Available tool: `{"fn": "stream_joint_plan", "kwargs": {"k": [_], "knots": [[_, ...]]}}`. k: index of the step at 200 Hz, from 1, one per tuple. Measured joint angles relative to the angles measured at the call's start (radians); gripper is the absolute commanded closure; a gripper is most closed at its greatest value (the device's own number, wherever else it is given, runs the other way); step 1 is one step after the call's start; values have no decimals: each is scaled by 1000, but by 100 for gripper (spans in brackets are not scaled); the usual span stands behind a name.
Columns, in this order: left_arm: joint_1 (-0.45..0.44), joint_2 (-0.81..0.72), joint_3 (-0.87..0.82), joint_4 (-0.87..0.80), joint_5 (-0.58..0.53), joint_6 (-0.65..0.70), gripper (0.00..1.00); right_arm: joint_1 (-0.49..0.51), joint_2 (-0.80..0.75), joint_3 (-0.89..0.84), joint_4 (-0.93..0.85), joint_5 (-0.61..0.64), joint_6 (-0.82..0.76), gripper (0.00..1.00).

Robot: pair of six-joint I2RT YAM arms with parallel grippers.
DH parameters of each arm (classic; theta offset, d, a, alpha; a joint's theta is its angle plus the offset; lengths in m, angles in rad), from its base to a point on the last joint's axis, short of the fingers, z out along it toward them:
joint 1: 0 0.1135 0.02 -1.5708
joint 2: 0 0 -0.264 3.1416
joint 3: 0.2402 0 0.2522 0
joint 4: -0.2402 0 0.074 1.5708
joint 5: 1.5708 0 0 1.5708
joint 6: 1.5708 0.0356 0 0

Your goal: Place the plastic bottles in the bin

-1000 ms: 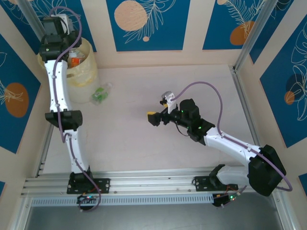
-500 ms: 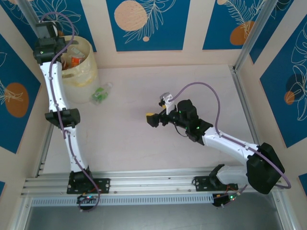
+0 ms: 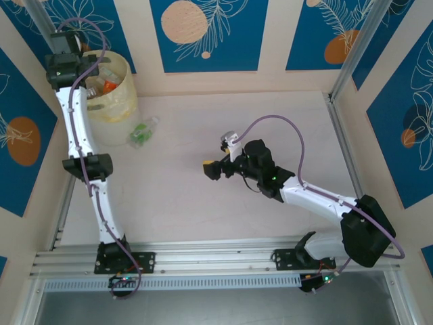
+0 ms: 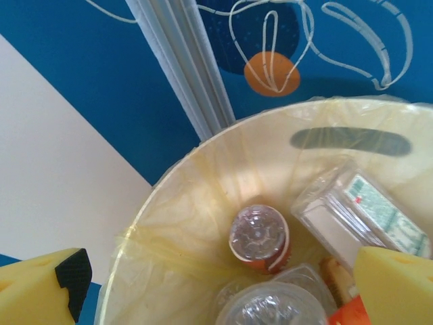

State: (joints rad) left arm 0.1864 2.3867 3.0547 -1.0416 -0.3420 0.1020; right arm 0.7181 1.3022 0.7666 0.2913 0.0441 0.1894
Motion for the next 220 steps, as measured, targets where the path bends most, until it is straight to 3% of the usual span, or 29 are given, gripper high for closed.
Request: {"fn": "stream_joint_plan", "kwargs": {"k": [37, 73, 96, 162, 220], "knots": [[-23, -160, -88, -30, 104, -57, 0, 3, 0, -1, 13, 0, 0, 0], [-106, -455, -528, 82, 171, -84, 0, -3, 0, -19, 55, 0, 0, 0], [-193, -563, -753, 155, 180, -73, 0, -18, 0, -43, 76, 0, 10, 0], [-372, -653, -1261, 377, 233, -145, 0, -62, 0, -116, 166, 35, 84, 0], [-448, -577, -1488, 497, 77, -105, 0, -82, -26, -135, 167, 46, 97, 1]]}}
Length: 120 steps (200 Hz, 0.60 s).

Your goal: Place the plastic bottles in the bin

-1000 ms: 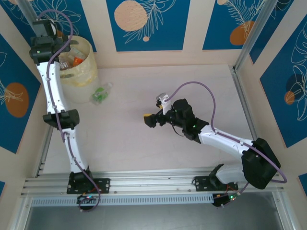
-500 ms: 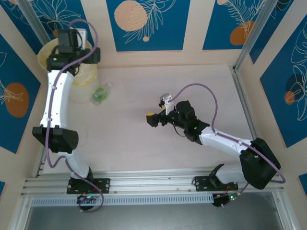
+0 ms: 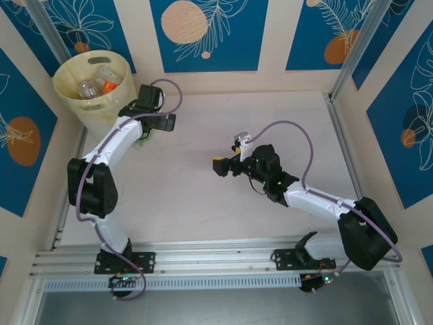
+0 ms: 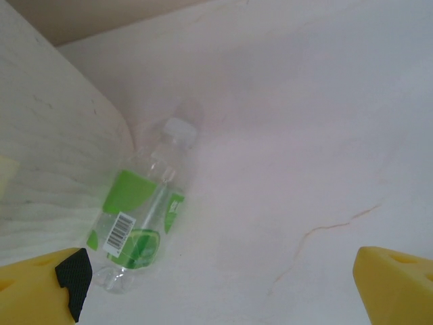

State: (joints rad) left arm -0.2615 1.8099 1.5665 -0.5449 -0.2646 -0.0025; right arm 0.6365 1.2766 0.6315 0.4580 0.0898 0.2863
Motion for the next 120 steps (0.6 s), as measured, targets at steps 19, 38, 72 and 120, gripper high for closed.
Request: {"fn": "stream_joint_plan", "kwargs": {"k": [19, 38, 72, 120], "knots": [[2, 57, -48, 47, -70, 32, 0, -2, -10, -10, -1, 8, 9, 0], [6, 135, -61, 60, -117, 57, 0, -3, -13, -10, -2, 13, 11, 0], [24, 241, -60, 63, -181, 84, 0, -5, -26, -10, -2, 16, 13, 1], [71, 267, -45, 70, -244, 92, 0, -6, -31, -10, -2, 19, 20, 0]]}}
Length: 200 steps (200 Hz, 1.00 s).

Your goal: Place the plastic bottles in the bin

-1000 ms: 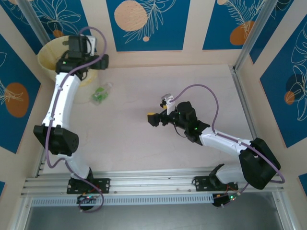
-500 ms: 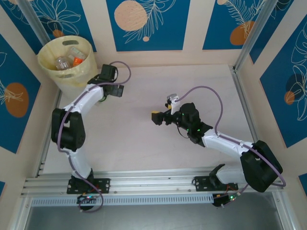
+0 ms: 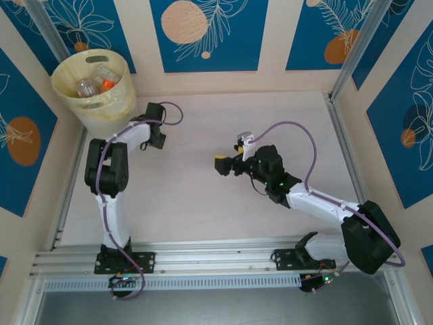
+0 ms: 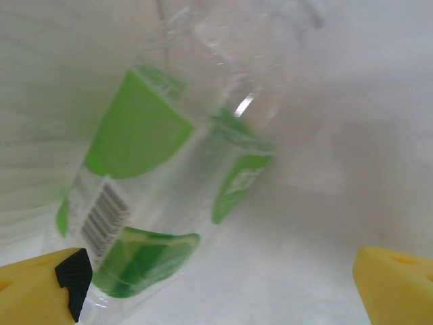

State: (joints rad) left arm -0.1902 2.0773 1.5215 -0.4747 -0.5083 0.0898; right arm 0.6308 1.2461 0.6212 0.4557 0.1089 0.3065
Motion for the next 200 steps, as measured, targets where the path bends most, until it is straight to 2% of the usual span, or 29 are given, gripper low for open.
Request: {"fn": "stream_joint_plan", "kwargs": {"k": [56, 89, 129, 170, 200], "knots": [[25, 2, -1, 22, 6, -1, 0, 0, 2, 0, -3, 0, 16, 0], [44, 61, 91, -39, 40, -10, 0, 0, 1, 0, -9, 0, 16, 0], [31, 2, 54, -42, 182, -58, 0, 0, 1, 2, -28, 4, 16, 0], [-48, -104, -7, -95, 369, -109, 0, 0, 7, 30, -40, 8, 16, 0], [-64, -142, -6, -105, 365, -127, 0, 0, 26, 45, -40, 7, 16, 0]]}}
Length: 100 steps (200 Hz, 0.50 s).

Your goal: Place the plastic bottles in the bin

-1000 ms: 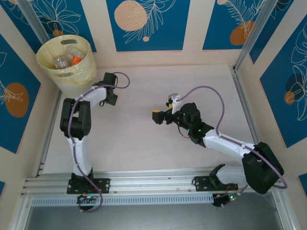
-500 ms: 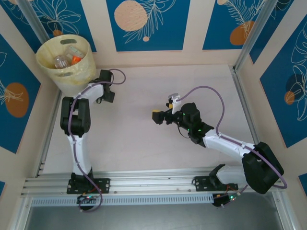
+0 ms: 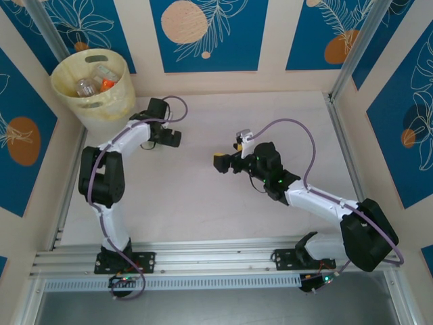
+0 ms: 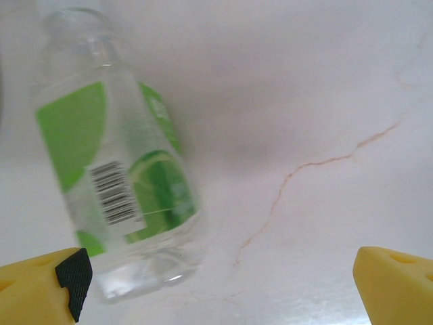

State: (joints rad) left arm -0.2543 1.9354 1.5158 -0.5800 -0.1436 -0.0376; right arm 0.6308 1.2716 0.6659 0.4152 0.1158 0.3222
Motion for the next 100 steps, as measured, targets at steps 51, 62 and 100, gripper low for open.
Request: {"fn": "stream_joint_plan", "kwargs": {"k": [51, 62, 100], "knots": [[45, 61, 53, 13, -87, -100, 0, 2, 13, 2, -1, 0, 0, 0], [53, 97, 82, 18, -86, -123, 1, 2, 13, 2, -1, 0, 0, 0], [79, 191, 121, 26, -48, -200, 12, 4, 12, 2, -2, 1, 0, 0]]}}
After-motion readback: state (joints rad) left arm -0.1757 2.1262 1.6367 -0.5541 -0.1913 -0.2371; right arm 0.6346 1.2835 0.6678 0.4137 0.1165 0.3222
